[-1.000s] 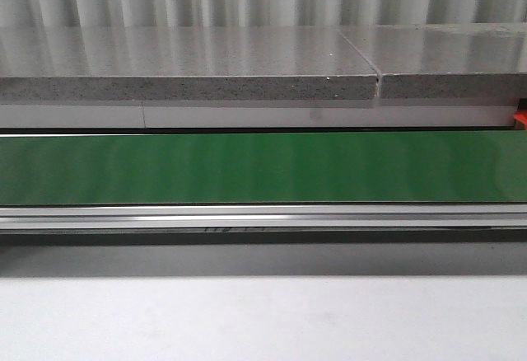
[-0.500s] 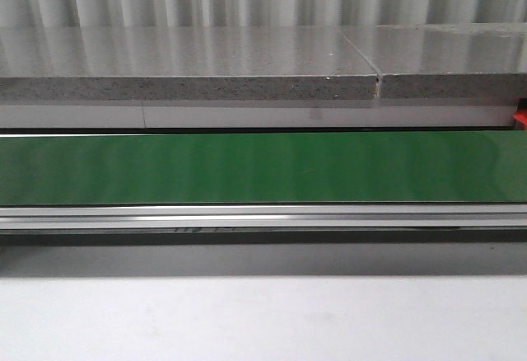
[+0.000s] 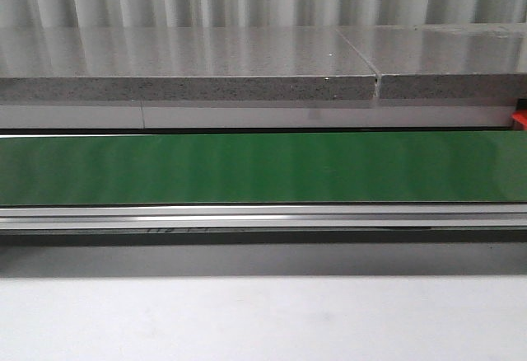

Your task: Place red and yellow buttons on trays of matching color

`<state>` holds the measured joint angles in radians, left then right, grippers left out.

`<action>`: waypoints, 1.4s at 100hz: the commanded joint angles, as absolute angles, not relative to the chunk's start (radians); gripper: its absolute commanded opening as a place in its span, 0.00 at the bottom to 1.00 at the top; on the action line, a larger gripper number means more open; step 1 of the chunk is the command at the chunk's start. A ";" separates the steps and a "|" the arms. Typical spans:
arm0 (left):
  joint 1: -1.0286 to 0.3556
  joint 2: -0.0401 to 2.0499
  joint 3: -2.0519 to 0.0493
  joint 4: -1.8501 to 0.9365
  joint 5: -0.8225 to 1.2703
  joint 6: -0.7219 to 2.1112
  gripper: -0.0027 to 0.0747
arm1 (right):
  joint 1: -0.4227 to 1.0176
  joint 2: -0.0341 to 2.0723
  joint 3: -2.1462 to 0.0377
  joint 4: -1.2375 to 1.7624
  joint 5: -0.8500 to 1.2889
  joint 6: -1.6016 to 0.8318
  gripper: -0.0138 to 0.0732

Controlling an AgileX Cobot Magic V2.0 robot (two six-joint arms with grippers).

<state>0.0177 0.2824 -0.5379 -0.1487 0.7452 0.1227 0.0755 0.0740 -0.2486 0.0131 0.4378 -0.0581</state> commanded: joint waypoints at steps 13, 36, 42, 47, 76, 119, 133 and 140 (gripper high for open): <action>0.011 0.290 -0.565 -0.166 0.673 0.119 0.01 | 0.077 -0.023 -0.124 -0.052 0.310 0.038 0.05; 0.011 0.290 -0.565 -0.166 0.673 0.119 0.01 | 0.077 -0.021 -0.016 -0.052 0.169 0.040 0.05; 0.011 0.290 -0.565 -0.166 0.673 0.119 0.01 | 0.077 -0.021 0.013 -0.052 0.120 0.040 0.05; 0.011 0.290 -0.565 -0.166 0.673 0.119 0.01 | 0.077 -0.021 0.012 -0.052 0.121 0.040 0.05; 0.011 0.290 -0.565 -0.166 0.673 0.119 0.01 | 0.077 -0.021 0.012 -0.051 0.075 0.040 0.05; 0.011 0.290 -0.565 -0.166 0.673 0.119 0.01 | 0.077 -0.021 0.012 -0.051 0.075 0.040 0.05; 0.011 0.290 -0.565 -0.166 0.673 0.119 0.01 | 0.077 -0.021 0.012 -0.051 0.075 0.040 0.05; 0.011 0.290 -0.565 -0.166 0.673 0.119 0.01 | 0.077 -0.021 0.012 -0.051 0.075 0.040 0.05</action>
